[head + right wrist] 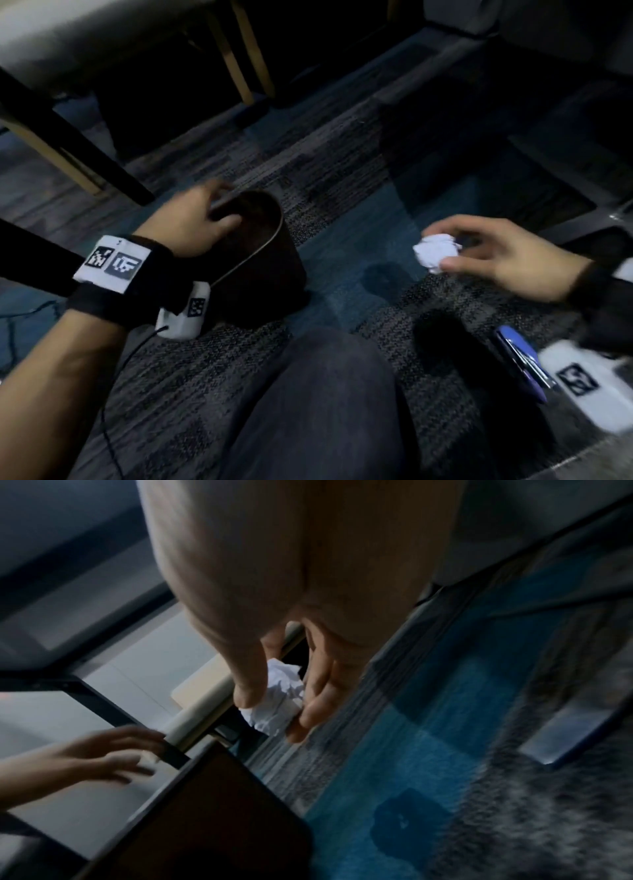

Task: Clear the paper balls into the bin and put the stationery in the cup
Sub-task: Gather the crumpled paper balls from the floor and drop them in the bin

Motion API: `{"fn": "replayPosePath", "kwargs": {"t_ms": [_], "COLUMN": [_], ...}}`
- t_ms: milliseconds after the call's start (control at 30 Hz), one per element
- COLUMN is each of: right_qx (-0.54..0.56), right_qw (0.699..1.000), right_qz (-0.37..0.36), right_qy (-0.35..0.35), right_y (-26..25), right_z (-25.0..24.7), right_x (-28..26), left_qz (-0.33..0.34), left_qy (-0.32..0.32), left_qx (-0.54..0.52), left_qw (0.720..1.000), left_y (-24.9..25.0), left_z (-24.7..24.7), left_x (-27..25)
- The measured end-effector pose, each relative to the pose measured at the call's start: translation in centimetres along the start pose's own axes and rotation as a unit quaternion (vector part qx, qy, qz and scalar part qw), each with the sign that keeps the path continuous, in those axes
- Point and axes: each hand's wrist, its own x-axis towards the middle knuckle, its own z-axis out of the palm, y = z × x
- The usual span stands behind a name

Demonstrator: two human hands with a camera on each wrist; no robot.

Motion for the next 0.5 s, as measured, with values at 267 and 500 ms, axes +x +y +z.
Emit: {"fn": "replayPosePath", "kwargs": {"t_ms": [267,500], "right_qx": [0.076,-0.031], "right_qw": [0.993,0.999], "right_qz": [-0.084,-0.026], "right_qy": [0.013,0.022], "right_y": [-6.1,-2.2], "right_z": [5.9,3.1], "right_x": [5.9,4.4], "left_qz": [0.117,0.088], "left_qy": [-0.280,-0.030], "left_qx": [-0.456,-0.126], "left_qw": [0.837,0.988], "left_y": [11.1,0.5], "left_z": [4.5,1.2], "left_x": [-0.9,1.7]}}
